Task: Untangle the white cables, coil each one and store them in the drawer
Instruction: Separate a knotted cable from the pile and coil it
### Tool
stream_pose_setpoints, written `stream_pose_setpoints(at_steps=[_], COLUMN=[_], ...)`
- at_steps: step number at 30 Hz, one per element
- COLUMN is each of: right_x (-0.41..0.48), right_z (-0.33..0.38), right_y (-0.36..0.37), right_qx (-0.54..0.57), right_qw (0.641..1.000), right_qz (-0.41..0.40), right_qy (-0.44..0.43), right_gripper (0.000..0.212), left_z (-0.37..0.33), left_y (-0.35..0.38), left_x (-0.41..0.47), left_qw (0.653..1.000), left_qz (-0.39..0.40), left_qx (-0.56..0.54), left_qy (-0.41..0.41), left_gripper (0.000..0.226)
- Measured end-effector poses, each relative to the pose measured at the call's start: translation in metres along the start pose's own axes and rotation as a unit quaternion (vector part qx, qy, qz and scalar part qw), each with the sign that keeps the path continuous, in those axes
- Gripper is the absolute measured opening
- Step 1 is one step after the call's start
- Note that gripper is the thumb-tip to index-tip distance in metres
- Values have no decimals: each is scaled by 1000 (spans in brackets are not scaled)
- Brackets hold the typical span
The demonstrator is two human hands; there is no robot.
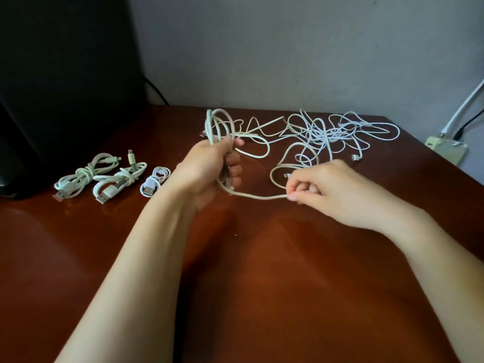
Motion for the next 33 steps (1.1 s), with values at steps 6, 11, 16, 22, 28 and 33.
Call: stream_pose_setpoints(at_steps=[6,11,16,22,28,33], right_x=[0,-1,1,1,1,1], right_z=[-1,1,2,9,13,16], right_y=[-10,-11,-10,-7,-5,-7], right_qx=[59,97,155,246,276,287], right_qw=[994,979,960,930,929,928], right_qz=[-91,-181,-232,-264,-229,-213], right_qy=[1,9,35,73,91,102], right_gripper=[8,8,7,15,17,26], left_z=[11,18,18,18,16,11], left_y=[10,19,21,24,23,22], left_x=[-7,-10,-17,-18,-10,-10], left_qw=[987,980,977,970,989,992], left_qz=[68,93,138,184,140,118], left_qx=[133,166,110,134,22,-33], left_qy=[-51,-66,-120,-89,-34,-8], left_gripper=[28,27,27,29,18,23])
Point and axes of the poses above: each hand's wrist, its own x-axis towards the middle knuckle, its own y-axis out of the palm, z = x × y, the point moved 2 cm from there along x, towards the middle knuckle, and after that the axes turned 12 degrees about -x, right-handed, at the moved point
